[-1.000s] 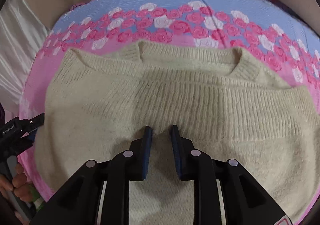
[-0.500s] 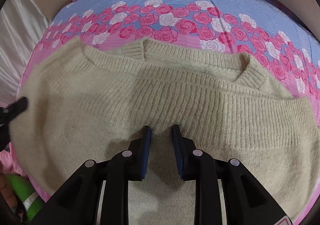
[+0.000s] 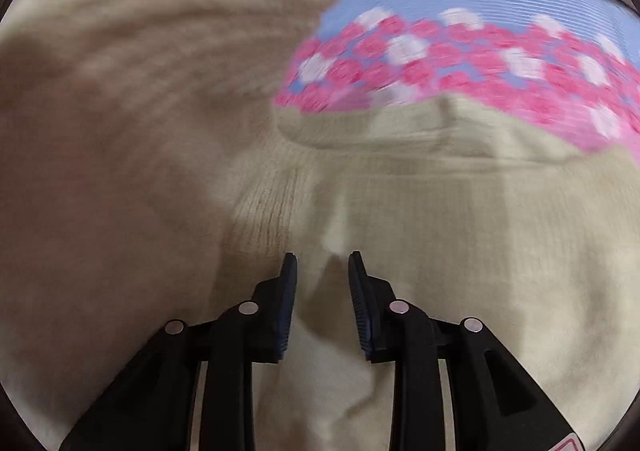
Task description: Fold small clothes
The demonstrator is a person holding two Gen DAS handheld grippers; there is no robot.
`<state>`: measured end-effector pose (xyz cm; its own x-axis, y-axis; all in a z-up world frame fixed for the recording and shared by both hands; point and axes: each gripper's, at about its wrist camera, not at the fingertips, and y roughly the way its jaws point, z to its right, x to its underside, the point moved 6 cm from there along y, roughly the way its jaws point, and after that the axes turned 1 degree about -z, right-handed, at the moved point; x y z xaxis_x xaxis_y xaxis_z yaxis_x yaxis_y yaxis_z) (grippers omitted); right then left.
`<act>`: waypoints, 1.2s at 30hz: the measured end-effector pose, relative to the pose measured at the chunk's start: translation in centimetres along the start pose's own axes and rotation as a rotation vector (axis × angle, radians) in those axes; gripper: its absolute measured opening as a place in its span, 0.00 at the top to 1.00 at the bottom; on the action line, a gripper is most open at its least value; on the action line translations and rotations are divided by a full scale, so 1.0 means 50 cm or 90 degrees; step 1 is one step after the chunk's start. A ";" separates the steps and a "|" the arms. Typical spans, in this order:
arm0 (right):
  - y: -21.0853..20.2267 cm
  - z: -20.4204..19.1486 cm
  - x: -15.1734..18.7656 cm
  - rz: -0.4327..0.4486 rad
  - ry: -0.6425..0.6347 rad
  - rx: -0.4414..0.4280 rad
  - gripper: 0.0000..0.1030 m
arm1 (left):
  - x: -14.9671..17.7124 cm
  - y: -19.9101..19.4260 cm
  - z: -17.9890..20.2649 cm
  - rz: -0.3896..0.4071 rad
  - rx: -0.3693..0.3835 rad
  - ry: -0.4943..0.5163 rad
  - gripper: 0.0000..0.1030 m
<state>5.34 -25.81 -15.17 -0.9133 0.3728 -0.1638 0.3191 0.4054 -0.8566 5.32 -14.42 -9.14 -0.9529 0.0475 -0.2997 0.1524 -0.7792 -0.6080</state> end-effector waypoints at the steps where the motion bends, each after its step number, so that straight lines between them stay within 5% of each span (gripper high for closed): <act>1: -0.034 0.036 0.007 0.019 0.021 -0.005 0.71 | 0.007 0.025 0.029 -0.012 0.004 0.011 0.86; 9: -0.226 0.295 0.109 0.106 0.157 0.005 0.61 | 0.117 0.258 0.152 -0.116 -0.035 0.065 0.86; 15: -0.263 0.387 0.178 0.106 0.217 0.018 0.58 | 0.222 0.396 0.119 -0.198 -0.126 0.072 0.77; 19: -0.289 0.376 0.186 0.127 0.206 0.004 0.52 | 0.236 0.335 0.157 -0.157 -0.079 0.113 0.49; 21: -0.300 0.354 0.180 0.139 0.194 -0.022 0.35 | 0.225 0.274 0.170 -0.124 -0.065 0.137 0.29; 24: -0.278 0.318 0.159 0.122 0.190 -0.100 0.22 | 0.189 0.177 0.167 -0.053 -0.047 0.158 0.19; 29: -0.172 0.291 0.167 0.045 0.234 -0.112 0.22 | 0.135 0.060 0.060 0.027 -0.153 0.156 0.18; 31: -0.167 0.253 0.161 0.057 0.205 -0.109 0.44 | 0.130 0.035 0.020 0.037 -0.182 0.140 0.18; 32: -0.169 0.225 0.151 0.056 0.164 -0.087 0.78 | 0.131 0.024 0.001 0.043 -0.190 0.129 0.18; 36: -0.250 0.127 0.086 0.117 0.048 -0.062 0.85 | 0.129 -0.027 -0.058 0.057 -0.214 0.084 0.18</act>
<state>-4.17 -34.56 -8.28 -0.8178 0.5069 -0.2726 0.5040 0.4020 -0.7644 -0.26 -11.23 -12.37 -0.8934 0.0851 -0.4411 0.3323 -0.5358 -0.7762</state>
